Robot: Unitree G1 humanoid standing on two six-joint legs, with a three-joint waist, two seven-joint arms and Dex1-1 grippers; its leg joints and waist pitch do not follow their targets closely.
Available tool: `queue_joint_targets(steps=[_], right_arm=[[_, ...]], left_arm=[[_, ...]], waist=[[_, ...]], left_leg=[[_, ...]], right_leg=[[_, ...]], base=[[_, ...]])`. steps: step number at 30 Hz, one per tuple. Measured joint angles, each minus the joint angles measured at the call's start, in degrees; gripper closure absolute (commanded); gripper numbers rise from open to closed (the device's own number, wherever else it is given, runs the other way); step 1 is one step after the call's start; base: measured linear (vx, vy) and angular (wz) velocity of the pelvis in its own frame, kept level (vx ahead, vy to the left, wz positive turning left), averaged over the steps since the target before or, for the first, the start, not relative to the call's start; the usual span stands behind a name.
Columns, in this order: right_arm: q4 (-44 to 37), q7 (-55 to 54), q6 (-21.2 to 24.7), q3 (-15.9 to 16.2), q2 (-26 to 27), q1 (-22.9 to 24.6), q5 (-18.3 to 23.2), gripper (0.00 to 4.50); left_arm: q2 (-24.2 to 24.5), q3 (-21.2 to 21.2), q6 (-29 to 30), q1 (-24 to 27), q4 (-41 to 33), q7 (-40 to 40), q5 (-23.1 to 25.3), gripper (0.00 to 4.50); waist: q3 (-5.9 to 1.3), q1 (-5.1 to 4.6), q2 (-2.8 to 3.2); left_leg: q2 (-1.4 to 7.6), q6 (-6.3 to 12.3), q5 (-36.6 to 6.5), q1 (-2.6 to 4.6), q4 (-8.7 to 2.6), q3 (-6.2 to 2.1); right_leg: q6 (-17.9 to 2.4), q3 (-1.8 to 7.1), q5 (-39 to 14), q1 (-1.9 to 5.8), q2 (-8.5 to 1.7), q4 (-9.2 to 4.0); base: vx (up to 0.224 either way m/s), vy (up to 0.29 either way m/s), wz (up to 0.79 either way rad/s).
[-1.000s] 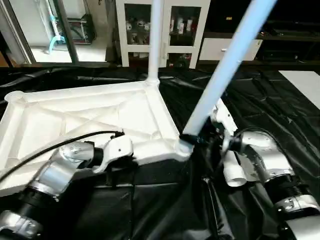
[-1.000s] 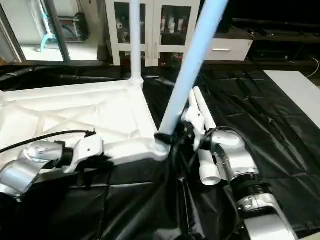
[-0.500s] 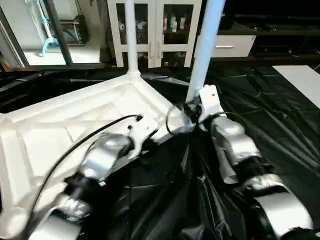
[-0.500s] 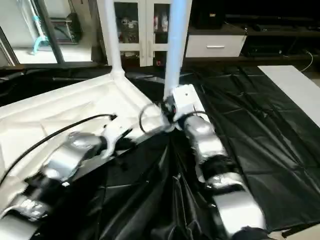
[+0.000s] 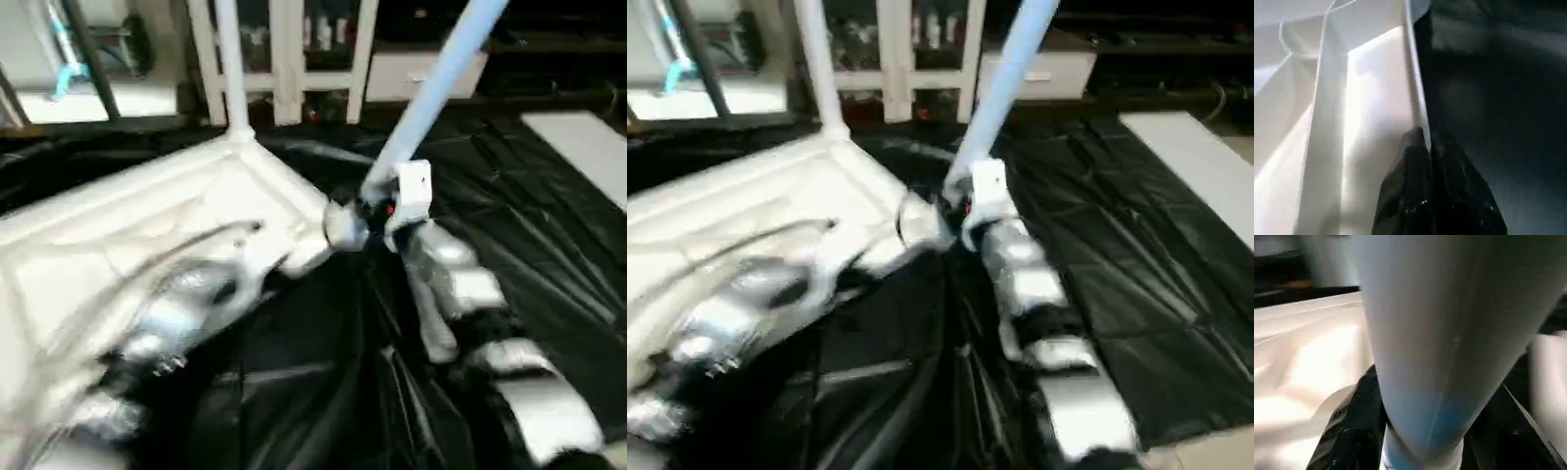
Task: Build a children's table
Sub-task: Insert table leg to table base
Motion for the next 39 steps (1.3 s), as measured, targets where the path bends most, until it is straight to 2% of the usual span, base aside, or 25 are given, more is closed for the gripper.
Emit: queue_joint_targets(steps=[3,4,9,11,14,19,21,23,26,32,37,39], right_arm=[[-3.13,12.25,2.5,3.16,-5.07,1.27,0.12,2.66],[-3.84,14.29,2.93,3.85,-6.26,1.55,0.06,2.66],[-8.68,23.84,4.05,5.27,-13.89,4.35,0.08,2.66],[-11.41,25.87,4.68,5.55,-16.31,5.91,0.11,2.66],[-16.46,30.35,5.35,5.85,-20.17,9.14,0.23,2.66],[-19.99,33.01,5.36,5.83,-23.11,12.17,1.23,2.66],[-21.86,33.0,5.35,5.68,-24.12,13.7,1.53,2.66],[-24.0,32.91,5.35,4.94,-24.93,15.68,1.61,2.66],[-26.23,32.53,5.35,3.63,-25.05,17.65,1.62,2.66],[-27.24,32.34,5.28,3.44,-25.09,18.6,2.12,2.66],[-26.72,32.36,5.26,3.44,-24.58,18.55,2.17,2.66],[-25.15,32.18,5.29,3.41,-23.34,17.83,2.14,2.66]], left_arm=[[3.12,0.0,-6.3,0.51,1.27,-5.02,-0.03,4.5],[3.12,-0.03,-7.57,0.28,1.99,-5.82,-0.05,4.5],[0.4,-1.0,-10.74,-2.04,5.49,-7.01,-0.25,4.5],[-0.86,-1.57,-10.98,-2.45,6.02,-7.36,-0.23,4.5],[-2.79,-2.56,-13.17,-2.78,7.46,-9.26,-0.23,4.5],[-4.02,-3.56,-16.17,-3.28,9.85,-10.57,-0.2,4.5],[-4.98,-3.89,-17.16,-3.96,11.62,-10.73,-0.17,4.5],[-6.05,-4.29,-18.21,-4.73,13.6,-11.11,-0.07,4.5],[-6.91,-4.31,-19.12,-5.58,15.35,-11.79,0.04,4.5],[-6.83,-4.1,-19.19,-5.64,15.51,-13.3,0.0,4.5],[-6.49,-3.97,-19.18,-5.62,15.51,-14.13,-0.04,4.5],[-5.93,-3.62,-19.16,-5.35,15.51,-14.58,-0.09,4.5]], waist=[[0.01,1.04,-0.05],[0.01,1.32,-0.08],[0.05,4.18,-0.02],[0.07,4.85,0.29],[0.11,5.74,1.21],[-0.09,5.8,2.02],[-0.07,5.97,2.35],[-0.08,6.32,2.87],[-0.13,6.37,3.17],[-0.17,6.21,3.17],[-0.27,6.01,2.92],[-0.4,5.47,2.7]], left_leg=[[0.21,-0.42,-0.09,0.02,-0.01,0.1],[0.21,-0.48,-0.14,0.02,0.0,0.17],[0.21,-0.42,-0.18,0.06,0.02,0.52],[0.2,-0.39,-0.2,0.11,0.05,0.68],[0.14,-0.34,-0.22,0.31,0.07,0.92],[0.14,-0.32,-0.2,0.5,0.09,1.26],[0.13,-0.3,-0.21,0.77,0.09,1.45],[0.11,-0.23,-0.26,1.16,0.1,1.6],[0.09,-0.2,-0.28,1.21,0.09,1.71],[0.12,-0.19,-0.29,1.19,0.08,1.71],[0.15,-0.14,-0.31,1.18,0.04,1.71],[0.21,-0.15,-0.31,1.22,0.0,1.71]], right_leg=[[-0.2,-0.09,-0.11,0.04,0.13,-0.04],[-0.23,-0.07,-0.13,0.05,0.1,-0.05],[-0.23,-0.02,-0.12,0.26,-0.07,-0.26],[-0.23,0.0,-0.12,0.28,-0.17,-0.25],[-0.23,-0.03,-0.13,0.55,-0.44,-0.26],[-0.17,-0.08,-0.17,0.73,-0.71,-0.24],[-0.07,-0.09,-0.24,1.04,-0.85,-0.27],[0.06,-0.04,-0.35,1.18,-0.93,-0.36],[0.1,0.03,-0.38,1.24,-0.99,-0.37],[0.1,-0.01,-0.42,1.26,-0.96,-0.36],[0.13,-0.05,-0.51,1.25,-0.94,-0.35],[0.13,-0.07,-0.54,1.23,-0.88,-0.35]], base=[[0.0,0.0,0.0],[0.0,0.0,0.0],[0.0,0.0,0.0],[0.0,0.0,0.0],[0.0,0.0,0.0],[0.0,0.0,0.0],[0.0,0.0,0.0],[0.0,0.0,0.0],[0.0,0.0,0.0],[0.0,0.0,0.0],[0.0,0.0,0.0],[0.0,0.0,0.0]])
